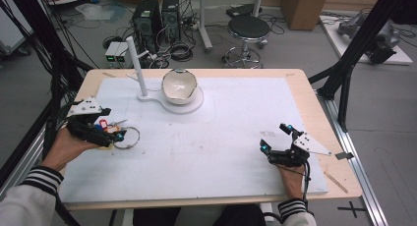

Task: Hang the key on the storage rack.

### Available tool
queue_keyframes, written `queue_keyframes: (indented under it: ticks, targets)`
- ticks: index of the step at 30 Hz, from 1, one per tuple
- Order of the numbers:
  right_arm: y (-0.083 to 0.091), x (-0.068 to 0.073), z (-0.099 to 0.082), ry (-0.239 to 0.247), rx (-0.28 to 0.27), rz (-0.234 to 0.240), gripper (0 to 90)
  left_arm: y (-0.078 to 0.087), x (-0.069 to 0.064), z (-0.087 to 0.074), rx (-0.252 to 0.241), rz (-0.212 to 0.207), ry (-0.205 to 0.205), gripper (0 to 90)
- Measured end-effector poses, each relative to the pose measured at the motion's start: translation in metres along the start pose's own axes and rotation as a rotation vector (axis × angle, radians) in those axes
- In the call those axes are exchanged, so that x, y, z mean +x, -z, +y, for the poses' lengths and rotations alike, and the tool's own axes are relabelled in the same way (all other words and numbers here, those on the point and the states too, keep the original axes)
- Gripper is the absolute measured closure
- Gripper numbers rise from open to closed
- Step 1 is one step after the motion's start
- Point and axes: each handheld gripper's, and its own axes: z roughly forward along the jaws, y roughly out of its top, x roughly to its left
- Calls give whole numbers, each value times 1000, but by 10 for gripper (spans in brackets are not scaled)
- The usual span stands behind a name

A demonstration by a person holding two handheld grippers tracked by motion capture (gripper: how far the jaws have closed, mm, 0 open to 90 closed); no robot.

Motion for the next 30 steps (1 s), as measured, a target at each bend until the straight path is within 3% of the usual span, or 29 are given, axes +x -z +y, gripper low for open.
queue_keyframes:
  ticks: [2,3,6,9,15,20,21,25,30]
  targets:
    - [0,0,0,-1,1,0,11,-4,0,4,37,-9,-12,17]
    - [0,0,0,-3,1,1,11,-10,0,8,88,-17,-26,17]
    - [0,0,0,-1,0,1,11,-14,1,11,117,-25,-32,17]
    - [0,0,0,-2,1,1,11,-22,1,17,182,-34,-49,17]
    - [0,0,0,0,-1,1,11,-32,1,20,237,-49,-57,22]
    - [0,0,0,-2,-1,1,11,-42,-1,19,281,-60,-35,24]
    - [0,0,0,-1,0,1,11,-45,-1,18,320,-56,-39,24]
    - [0,0,0,-2,-1,0,11,-51,-2,17,372,-45,-27,24]
    - [0,0,0,-1,-1,0,11,-58,-2,16,438,-60,-11,38]
